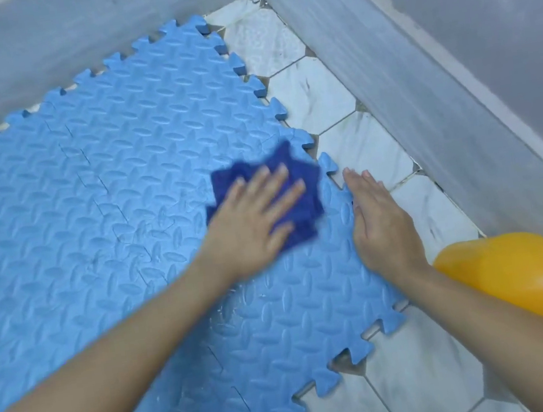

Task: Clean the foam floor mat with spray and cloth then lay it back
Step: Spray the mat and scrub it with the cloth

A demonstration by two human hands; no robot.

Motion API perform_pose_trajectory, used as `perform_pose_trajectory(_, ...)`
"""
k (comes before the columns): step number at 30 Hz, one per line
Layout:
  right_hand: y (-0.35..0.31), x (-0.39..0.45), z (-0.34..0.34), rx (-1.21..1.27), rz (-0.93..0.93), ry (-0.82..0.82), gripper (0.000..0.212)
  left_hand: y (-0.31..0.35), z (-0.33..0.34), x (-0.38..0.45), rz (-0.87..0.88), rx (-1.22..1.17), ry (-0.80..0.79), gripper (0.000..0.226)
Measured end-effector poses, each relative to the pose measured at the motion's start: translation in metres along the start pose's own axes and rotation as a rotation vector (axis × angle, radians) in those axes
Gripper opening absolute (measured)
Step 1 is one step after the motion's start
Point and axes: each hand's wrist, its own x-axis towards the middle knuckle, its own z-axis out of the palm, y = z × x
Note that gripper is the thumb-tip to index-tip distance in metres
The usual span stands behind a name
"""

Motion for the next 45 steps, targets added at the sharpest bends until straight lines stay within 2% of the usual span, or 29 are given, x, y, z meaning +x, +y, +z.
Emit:
perform_pose_trajectory(3,-0.001,-0.003,0.000,-0.013,0.005,-0.015,0.055,-0.058,-0.016,0.069,-0.339,-0.060,0.024,0.057)
perform_pose_trajectory(5,-0.002,-0.003,-0.001,-0.025,-0.004,-0.021,0.055,-0.074,-0.019,0.089,-0.450,-0.094,0.001,0.057)
perform_pose_trajectory(7,-0.001,-0.003,-0.001,-0.039,-0.016,-0.008,0.056,-0.056,-0.017,0.079,-0.402,-0.076,0.018,0.060)
perform_pose_trajectory(12,0.001,-0.002,0.002,-0.052,-0.040,0.050,0.060,0.045,0.000,-0.033,-0.020,-0.023,-0.059,0.063)
perform_pose_trajectory(15,0.002,0.001,0.004,-0.064,-0.045,0.058,0.062,0.062,0.005,-0.064,0.051,-0.021,-0.091,0.064)
perform_pose_trajectory(17,0.001,0.002,0.003,-0.069,-0.046,0.061,0.062,0.050,0.004,-0.044,0.001,-0.018,-0.067,0.062)
perform_pose_trajectory(22,-0.001,0.000,0.002,-0.089,-0.032,0.025,0.062,0.003,0.003,0.040,-0.364,-0.041,0.070,0.060)
perform_pose_trajectory(24,-0.001,0.003,0.001,-0.091,-0.048,0.019,0.062,-0.012,-0.001,0.058,-0.402,-0.037,0.069,0.060)
perform_pose_trajectory(30,0.000,-0.003,0.002,-0.060,-0.051,0.016,0.061,0.000,-0.001,0.046,-0.403,-0.053,0.023,0.062)
perform_pose_trajectory(33,0.000,0.002,0.004,-0.029,-0.045,-0.003,0.064,0.017,-0.002,0.016,-0.244,-0.042,-0.063,0.064)
perform_pose_trajectory(36,-0.005,0.006,-0.006,-0.009,-0.013,-0.116,0.062,0.043,-0.006,-0.028,-0.121,-0.010,-0.141,0.067)
perform_pose_trajectory(38,-0.014,0.002,-0.012,-0.007,0.062,-0.196,0.063,0.058,-0.007,-0.049,-0.135,-0.042,-0.187,0.074)
perform_pose_trajectory(40,-0.026,-0.011,-0.016,-0.037,0.100,-0.198,0.060,0.065,-0.009,-0.054,-0.177,-0.117,-0.175,0.079)
perform_pose_trajectory(42,-0.035,-0.036,-0.021,-0.045,0.073,-0.179,0.059,0.065,-0.011,-0.046,-0.180,-0.160,-0.115,0.073)
perform_pose_trajectory(45,-0.033,-0.092,-0.040,-0.045,-0.011,-0.209,0.061,0.063,-0.018,-0.042,-0.181,-0.186,-0.126,0.050)
